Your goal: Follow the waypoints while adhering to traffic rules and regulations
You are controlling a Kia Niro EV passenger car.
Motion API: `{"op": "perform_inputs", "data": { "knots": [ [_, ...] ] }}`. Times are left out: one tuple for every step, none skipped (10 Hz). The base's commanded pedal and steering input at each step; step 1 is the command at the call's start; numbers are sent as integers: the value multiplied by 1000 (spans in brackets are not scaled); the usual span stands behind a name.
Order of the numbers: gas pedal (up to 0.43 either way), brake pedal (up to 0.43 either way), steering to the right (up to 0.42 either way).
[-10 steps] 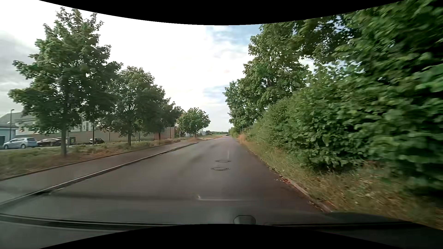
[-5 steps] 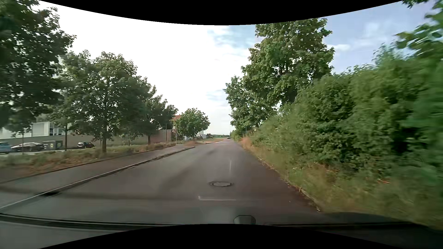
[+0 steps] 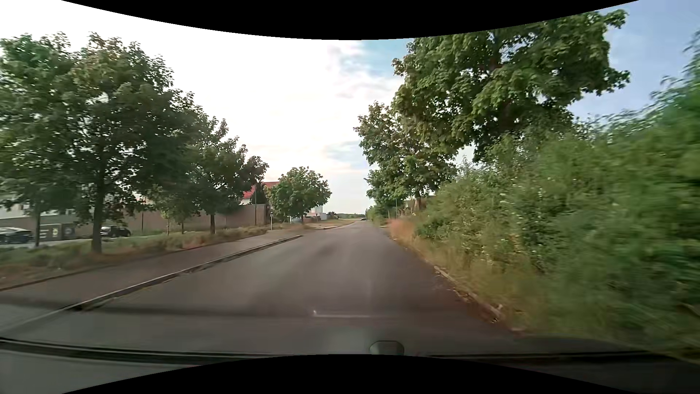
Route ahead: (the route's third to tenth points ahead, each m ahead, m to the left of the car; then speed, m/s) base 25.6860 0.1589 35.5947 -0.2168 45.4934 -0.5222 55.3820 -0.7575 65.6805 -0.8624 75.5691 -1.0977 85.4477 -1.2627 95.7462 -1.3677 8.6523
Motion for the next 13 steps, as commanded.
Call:
{"op": "perform_inputs", "data": {
  "knots": [
    [130, 0, -10],
    [130, 0, -10],
    [130, 0, -10],
    [130, 0, -8],
    [130, 0, -5],
    [130, 0, -5],
    [130, 0, -5],
    [130, 0, -5],
    [130, 0, -5],
    [130, 0, -5],
    [130, 0, -5],
    [130, 0, -4],
    [130, 0, -3]
  ]
}}
